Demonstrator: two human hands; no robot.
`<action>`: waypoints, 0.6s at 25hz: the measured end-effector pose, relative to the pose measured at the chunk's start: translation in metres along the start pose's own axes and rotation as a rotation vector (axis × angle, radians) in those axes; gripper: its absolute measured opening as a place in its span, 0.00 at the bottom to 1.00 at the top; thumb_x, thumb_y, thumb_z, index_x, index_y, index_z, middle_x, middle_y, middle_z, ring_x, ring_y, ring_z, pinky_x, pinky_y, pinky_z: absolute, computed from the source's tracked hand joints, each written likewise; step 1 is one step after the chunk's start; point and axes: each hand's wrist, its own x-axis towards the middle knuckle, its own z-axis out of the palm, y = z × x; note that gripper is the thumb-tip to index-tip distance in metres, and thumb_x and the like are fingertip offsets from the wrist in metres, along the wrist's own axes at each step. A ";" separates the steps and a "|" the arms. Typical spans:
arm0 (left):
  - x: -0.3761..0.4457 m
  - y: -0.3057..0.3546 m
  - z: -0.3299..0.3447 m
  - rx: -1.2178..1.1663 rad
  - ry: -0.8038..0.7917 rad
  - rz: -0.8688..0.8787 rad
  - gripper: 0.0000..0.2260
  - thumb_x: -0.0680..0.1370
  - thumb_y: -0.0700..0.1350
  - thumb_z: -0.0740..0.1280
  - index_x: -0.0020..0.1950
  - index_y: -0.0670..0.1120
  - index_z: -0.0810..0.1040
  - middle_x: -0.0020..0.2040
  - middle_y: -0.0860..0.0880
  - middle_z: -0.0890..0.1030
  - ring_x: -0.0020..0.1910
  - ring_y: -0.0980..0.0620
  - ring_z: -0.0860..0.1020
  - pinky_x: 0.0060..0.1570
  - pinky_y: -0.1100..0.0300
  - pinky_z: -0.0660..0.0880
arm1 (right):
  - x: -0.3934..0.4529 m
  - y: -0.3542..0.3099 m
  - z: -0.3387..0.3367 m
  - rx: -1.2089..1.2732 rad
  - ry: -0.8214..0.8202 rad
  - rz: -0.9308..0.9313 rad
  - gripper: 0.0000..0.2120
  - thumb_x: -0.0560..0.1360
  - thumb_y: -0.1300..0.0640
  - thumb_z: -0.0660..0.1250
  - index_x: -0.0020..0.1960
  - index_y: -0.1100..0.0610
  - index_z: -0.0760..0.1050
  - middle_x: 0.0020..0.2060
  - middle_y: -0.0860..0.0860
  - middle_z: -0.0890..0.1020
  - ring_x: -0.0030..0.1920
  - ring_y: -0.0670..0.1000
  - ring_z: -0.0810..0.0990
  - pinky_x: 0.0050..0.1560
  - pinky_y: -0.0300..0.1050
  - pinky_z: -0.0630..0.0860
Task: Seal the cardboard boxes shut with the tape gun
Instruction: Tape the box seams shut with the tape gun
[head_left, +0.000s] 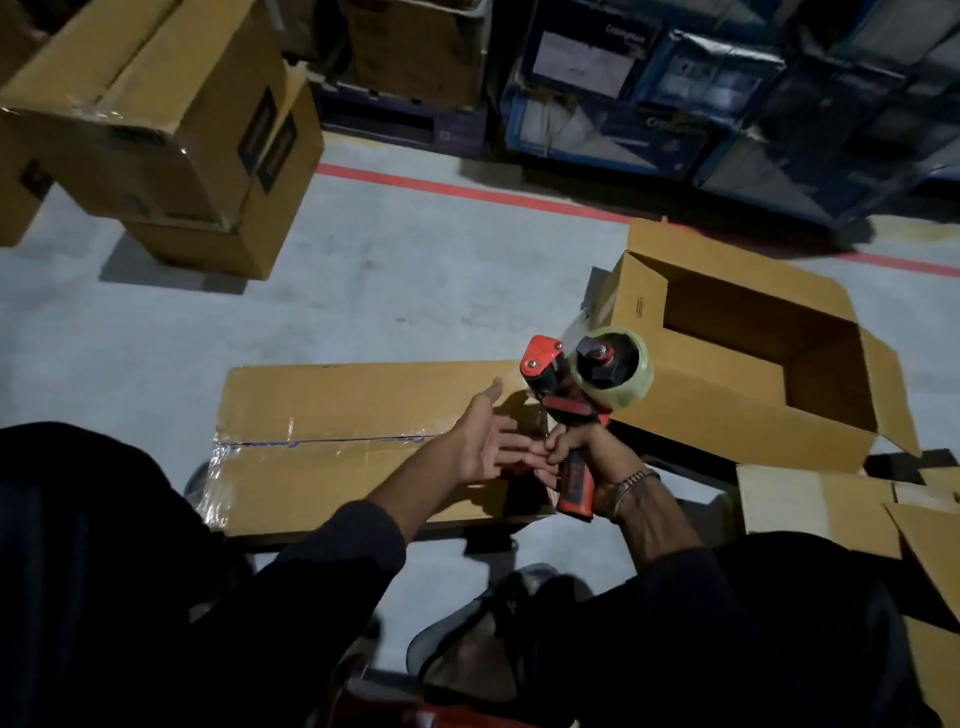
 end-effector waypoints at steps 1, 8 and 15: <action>0.000 0.003 0.004 0.000 -0.034 0.011 0.30 0.82 0.68 0.53 0.58 0.42 0.75 0.56 0.40 0.84 0.48 0.45 0.83 0.43 0.56 0.75 | 0.003 -0.003 0.000 0.014 -0.001 -0.001 0.18 0.73 0.74 0.53 0.31 0.60 0.75 0.36 0.57 0.82 0.45 0.56 0.84 0.36 0.42 0.82; 0.042 0.026 -0.001 -0.265 -0.052 0.116 0.30 0.79 0.59 0.71 0.72 0.38 0.73 0.65 0.38 0.82 0.56 0.41 0.86 0.57 0.49 0.83 | 0.027 -0.011 0.000 0.161 -0.048 -0.007 0.17 0.71 0.76 0.52 0.40 0.64 0.78 0.45 0.63 0.85 0.46 0.60 0.88 0.37 0.41 0.83; 0.060 0.036 0.006 -0.289 -0.067 0.080 0.13 0.80 0.43 0.71 0.61 0.37 0.77 0.70 0.37 0.78 0.34 0.52 0.83 0.28 0.61 0.77 | 0.031 -0.025 -0.007 0.358 -0.072 -0.037 0.12 0.65 0.75 0.56 0.40 0.63 0.75 0.37 0.59 0.84 0.35 0.52 0.86 0.26 0.35 0.77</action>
